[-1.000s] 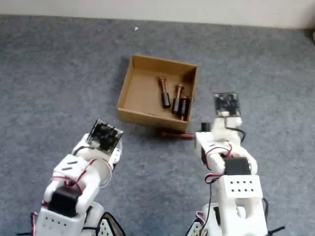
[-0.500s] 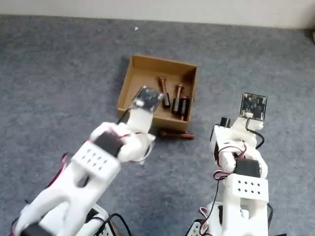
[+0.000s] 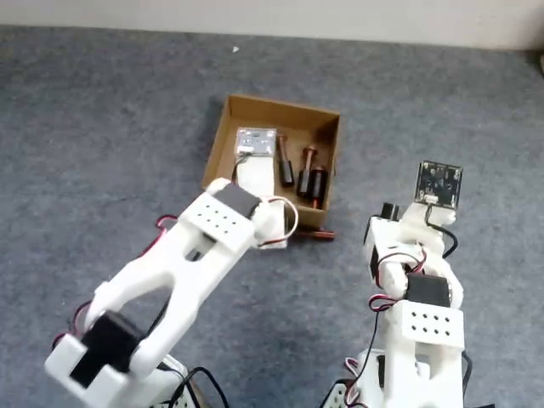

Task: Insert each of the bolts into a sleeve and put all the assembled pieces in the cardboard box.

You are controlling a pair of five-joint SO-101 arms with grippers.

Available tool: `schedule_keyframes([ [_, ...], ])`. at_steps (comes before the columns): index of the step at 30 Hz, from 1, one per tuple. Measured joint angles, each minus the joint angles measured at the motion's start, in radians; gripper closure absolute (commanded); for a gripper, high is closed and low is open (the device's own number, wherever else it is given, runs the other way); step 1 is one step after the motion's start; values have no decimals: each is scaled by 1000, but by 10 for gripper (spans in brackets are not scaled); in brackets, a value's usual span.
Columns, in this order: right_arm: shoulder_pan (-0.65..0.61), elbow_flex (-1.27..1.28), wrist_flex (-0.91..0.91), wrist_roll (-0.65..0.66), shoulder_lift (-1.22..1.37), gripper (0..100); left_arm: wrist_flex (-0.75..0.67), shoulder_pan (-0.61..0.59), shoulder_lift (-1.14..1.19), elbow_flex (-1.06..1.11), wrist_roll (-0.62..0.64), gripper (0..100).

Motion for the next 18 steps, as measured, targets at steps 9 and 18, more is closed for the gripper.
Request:
schedule_keyframes([
  [9,107,0,0,-52,0,992,0,0,195,-169,310,832],
  [18,144,0,0,-57,0,992,2,54,345,-279,402,667],
])
